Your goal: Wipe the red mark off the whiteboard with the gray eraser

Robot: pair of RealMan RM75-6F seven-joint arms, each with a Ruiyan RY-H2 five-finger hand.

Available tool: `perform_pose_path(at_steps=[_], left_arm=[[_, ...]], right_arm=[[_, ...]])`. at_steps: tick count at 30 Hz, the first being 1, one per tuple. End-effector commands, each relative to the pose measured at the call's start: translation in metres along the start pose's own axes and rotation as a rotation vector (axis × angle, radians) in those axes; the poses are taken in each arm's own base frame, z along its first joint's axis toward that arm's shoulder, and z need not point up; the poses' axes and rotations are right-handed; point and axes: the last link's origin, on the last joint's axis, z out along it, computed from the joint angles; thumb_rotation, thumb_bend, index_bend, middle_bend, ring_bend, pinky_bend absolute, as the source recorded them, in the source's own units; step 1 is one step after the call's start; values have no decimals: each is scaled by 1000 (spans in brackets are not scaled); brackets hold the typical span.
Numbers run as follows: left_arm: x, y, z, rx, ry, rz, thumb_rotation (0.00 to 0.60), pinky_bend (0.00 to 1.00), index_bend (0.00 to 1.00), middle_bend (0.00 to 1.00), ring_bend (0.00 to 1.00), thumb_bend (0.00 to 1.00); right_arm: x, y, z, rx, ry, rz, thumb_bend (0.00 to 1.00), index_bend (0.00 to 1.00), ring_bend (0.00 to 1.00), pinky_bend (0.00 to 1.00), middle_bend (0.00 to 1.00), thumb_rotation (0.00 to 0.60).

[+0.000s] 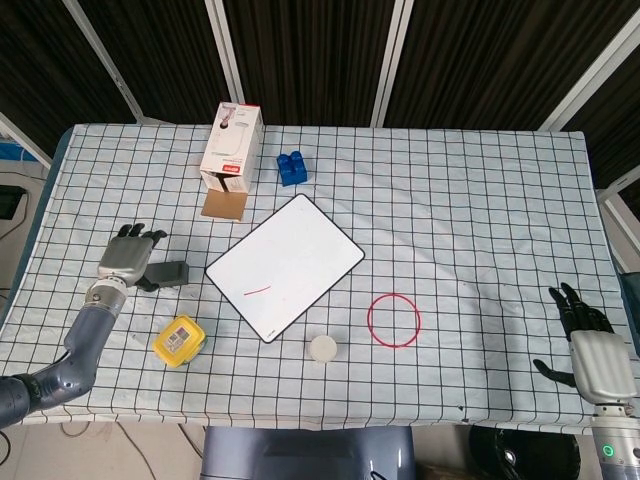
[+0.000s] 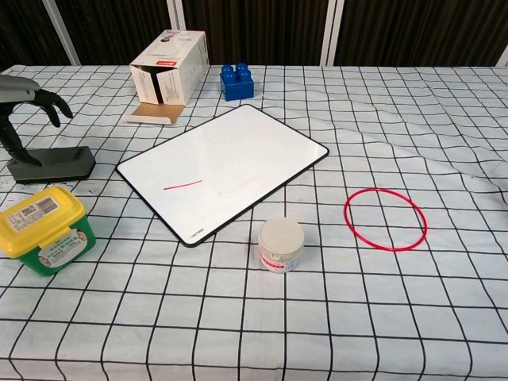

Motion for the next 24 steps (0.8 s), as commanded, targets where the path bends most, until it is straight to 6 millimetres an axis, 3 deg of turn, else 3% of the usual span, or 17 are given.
perform_pose_path(at_steps=[1, 6, 16, 24], left_arm=[[-6, 1, 0, -18, -5, 14, 600, 51, 209, 236, 29, 129], [-11, 0, -1, -26, -9, 36, 600, 51, 220, 257, 34, 129], [-14, 2, 3, -29, 5, 61, 600, 54, 341, 368, 68, 142], [-17, 0, 3, -37, 8, 81, 600, 54, 364, 379, 73, 163]], right_arm=[[0, 0, 0, 0, 0, -1, 39, 0, 170, 204, 28, 600], [0, 0, 0, 0, 2, 1, 40, 0, 170, 204, 28, 600], [0, 1, 0, -6, -2, 3, 40, 0, 170, 204, 28, 600], [0, 1, 0, -8, -7, 2, 40, 0, 170, 204, 28, 600]])
